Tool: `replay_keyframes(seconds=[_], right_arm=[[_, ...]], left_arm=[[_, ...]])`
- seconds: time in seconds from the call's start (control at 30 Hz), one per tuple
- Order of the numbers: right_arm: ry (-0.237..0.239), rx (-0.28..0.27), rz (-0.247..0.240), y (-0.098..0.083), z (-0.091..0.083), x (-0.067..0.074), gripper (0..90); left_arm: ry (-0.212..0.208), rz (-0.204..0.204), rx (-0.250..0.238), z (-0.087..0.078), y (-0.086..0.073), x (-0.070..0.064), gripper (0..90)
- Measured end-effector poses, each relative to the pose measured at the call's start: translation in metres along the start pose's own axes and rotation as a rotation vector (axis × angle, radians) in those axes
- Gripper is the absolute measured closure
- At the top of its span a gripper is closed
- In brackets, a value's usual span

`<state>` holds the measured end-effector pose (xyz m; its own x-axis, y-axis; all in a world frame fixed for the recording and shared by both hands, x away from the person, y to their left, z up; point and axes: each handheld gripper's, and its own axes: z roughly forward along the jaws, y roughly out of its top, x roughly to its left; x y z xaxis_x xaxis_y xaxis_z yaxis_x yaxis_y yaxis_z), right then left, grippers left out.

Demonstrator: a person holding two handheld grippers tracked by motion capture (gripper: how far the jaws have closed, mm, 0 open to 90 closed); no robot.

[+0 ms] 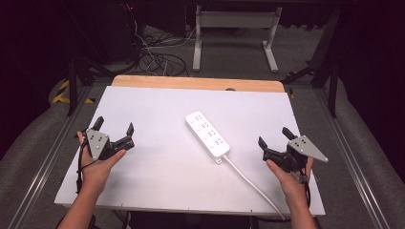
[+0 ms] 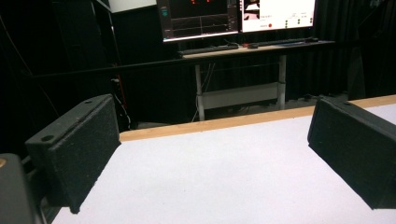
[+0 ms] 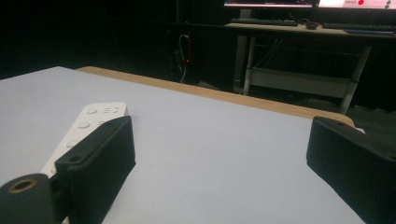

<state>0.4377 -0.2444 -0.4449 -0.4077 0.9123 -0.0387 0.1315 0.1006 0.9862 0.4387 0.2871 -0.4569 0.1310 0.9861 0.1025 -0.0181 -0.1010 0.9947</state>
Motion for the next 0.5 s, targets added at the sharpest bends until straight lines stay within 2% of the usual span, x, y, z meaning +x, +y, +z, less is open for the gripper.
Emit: replay_keyframes(seconds=[0.33,0.5], right_arm=[[-0.011,-0.007,0.003,-0.001,-0.009,-0.003,9.5],[-0.021,-0.013,0.003,0.000,-0.013,-0.004,10.2]], left_arm=[[0.002,-0.024,-0.005,0.002,0.001,0.000,2.7],[-0.014,-0.025,-0.004,0.004,0.001,-0.003,2.9]])
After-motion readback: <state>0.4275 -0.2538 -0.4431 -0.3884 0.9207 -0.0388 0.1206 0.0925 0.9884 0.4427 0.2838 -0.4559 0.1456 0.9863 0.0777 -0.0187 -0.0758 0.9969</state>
